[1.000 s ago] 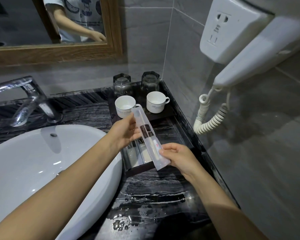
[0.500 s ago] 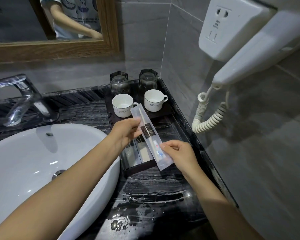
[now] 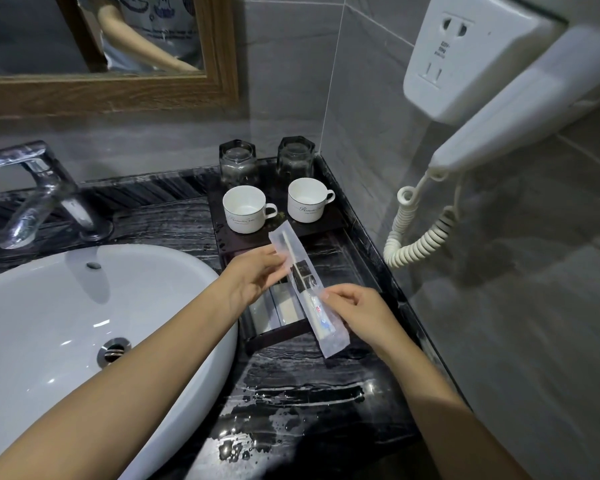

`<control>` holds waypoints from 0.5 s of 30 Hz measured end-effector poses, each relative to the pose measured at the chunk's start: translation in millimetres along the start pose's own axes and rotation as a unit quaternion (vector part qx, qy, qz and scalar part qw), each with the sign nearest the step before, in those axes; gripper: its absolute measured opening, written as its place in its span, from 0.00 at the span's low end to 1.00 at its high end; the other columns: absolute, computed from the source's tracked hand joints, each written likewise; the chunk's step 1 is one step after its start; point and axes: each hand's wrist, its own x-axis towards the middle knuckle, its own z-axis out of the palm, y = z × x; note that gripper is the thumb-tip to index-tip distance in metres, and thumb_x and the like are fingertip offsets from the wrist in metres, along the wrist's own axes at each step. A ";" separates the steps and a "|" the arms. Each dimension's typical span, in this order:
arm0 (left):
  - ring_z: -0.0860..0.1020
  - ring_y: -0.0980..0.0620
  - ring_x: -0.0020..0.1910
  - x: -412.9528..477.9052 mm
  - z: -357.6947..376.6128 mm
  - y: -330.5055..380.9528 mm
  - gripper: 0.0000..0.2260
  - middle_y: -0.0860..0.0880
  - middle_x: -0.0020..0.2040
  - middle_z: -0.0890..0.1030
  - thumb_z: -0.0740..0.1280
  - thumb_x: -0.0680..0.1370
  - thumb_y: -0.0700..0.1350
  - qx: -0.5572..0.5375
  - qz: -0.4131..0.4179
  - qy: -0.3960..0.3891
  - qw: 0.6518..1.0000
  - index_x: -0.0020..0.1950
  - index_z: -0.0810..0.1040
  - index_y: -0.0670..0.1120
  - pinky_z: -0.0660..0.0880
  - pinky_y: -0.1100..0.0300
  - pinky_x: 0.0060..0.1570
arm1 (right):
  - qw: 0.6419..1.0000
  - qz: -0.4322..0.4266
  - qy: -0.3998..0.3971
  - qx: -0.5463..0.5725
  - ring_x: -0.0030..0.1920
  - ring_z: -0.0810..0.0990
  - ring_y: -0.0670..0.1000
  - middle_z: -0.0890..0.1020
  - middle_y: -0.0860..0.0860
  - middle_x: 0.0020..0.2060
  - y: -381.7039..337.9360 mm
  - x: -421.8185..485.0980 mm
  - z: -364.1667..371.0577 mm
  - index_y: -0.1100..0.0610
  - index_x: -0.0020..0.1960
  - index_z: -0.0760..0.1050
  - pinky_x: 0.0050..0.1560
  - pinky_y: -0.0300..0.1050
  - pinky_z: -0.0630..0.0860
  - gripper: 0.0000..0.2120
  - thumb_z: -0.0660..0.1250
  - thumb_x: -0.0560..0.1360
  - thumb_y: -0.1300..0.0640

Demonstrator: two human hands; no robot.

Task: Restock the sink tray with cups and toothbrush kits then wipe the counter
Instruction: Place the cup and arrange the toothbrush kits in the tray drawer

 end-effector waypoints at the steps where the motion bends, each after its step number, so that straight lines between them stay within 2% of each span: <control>1: 0.78 0.52 0.43 -0.7 1.3 -0.3 0.17 0.42 0.48 0.79 0.61 0.76 0.29 0.001 0.006 -0.005 1.000 0.64 0.72 0.36 0.76 0.62 0.48 | 1.000 -0.007 -0.003 -0.009 0.39 0.80 0.40 0.84 0.46 0.39 -2.2 1.5 1.9 0.53 0.47 0.82 0.40 0.32 0.75 0.06 0.68 0.74 0.54; 4: 0.82 0.52 0.38 -3.9 4.6 2.5 0.14 0.44 0.40 0.83 0.60 0.75 0.28 0.004 0.028 -0.023 0.999 0.60 0.74 0.35 0.79 0.64 0.38 | 0.999 -0.028 0.014 -0.011 0.37 0.78 0.44 0.82 0.48 0.35 -5.5 8.7 7.6 0.53 0.43 0.82 0.41 0.39 0.76 0.03 0.69 0.73 0.57; 6: 0.83 0.54 0.33 -5.6 5.9 5.7 0.13 0.47 0.33 0.85 0.60 0.75 0.28 0.009 0.036 -0.027 0.999 0.57 0.75 0.35 0.80 0.65 0.33 | 0.999 -0.032 0.033 -0.003 0.36 0.78 0.45 0.81 0.48 0.34 -6.4 12.7 10.6 0.57 0.45 0.82 0.43 0.40 0.77 0.03 0.71 0.72 0.59; 7: 0.83 0.55 0.32 -5.5 6.1 7.2 0.12 0.46 0.33 0.85 0.60 0.75 0.28 0.012 0.040 -0.025 0.999 0.57 0.76 0.35 0.80 0.65 0.33 | 0.999 -0.032 0.042 0.000 0.36 0.78 0.44 0.81 0.48 0.34 -6.4 14.2 11.7 0.58 0.46 0.82 0.43 0.39 0.77 0.04 0.71 0.71 0.60; 9: 0.83 0.54 0.32 -5.6 4.8 9.9 0.13 0.43 0.38 0.84 0.61 0.74 0.28 0.013 0.048 -0.019 0.999 0.57 0.76 0.35 0.81 0.64 0.34 | 0.998 -0.035 0.054 -0.001 0.36 0.79 0.43 0.82 0.48 0.35 -6.3 16.3 11.9 0.60 0.46 0.82 0.42 0.36 0.77 0.05 0.71 0.71 0.61; 12: 0.84 0.49 0.38 -3.6 -4.6 10.0 0.14 0.40 0.44 0.82 0.65 0.73 0.29 0.014 0.073 -0.001 0.997 0.58 0.74 0.35 0.82 0.60 0.41 | 0.997 -0.029 0.068 0.004 0.36 0.79 0.41 0.82 0.47 0.35 -6.9 19.2 5.3 0.63 0.47 0.82 0.37 0.31 0.74 0.06 0.70 0.72 0.63; 14: 0.82 0.50 0.40 -1.0 -14.9 7.7 0.14 0.43 0.43 0.82 0.68 0.73 0.34 0.099 0.146 0.052 0.983 0.58 0.76 0.36 0.81 0.59 0.44 | 0.997 -0.005 0.072 0.006 0.37 0.79 0.43 0.82 0.49 0.36 -8.5 21.2 -2.9 0.64 0.45 0.82 0.40 0.35 0.74 0.05 0.70 0.72 0.64; 15: 0.81 0.53 0.41 0.0 -20.5 6.6 0.14 0.46 0.42 0.82 0.69 0.73 0.37 0.190 0.204 0.094 0.956 0.57 0.77 0.38 0.80 0.61 0.45 | 0.998 0.013 0.069 0.007 0.37 0.79 0.44 0.82 0.50 0.37 -9.6 22.4 -7.4 0.64 0.43 0.82 0.42 0.38 0.75 0.04 0.70 0.71 0.64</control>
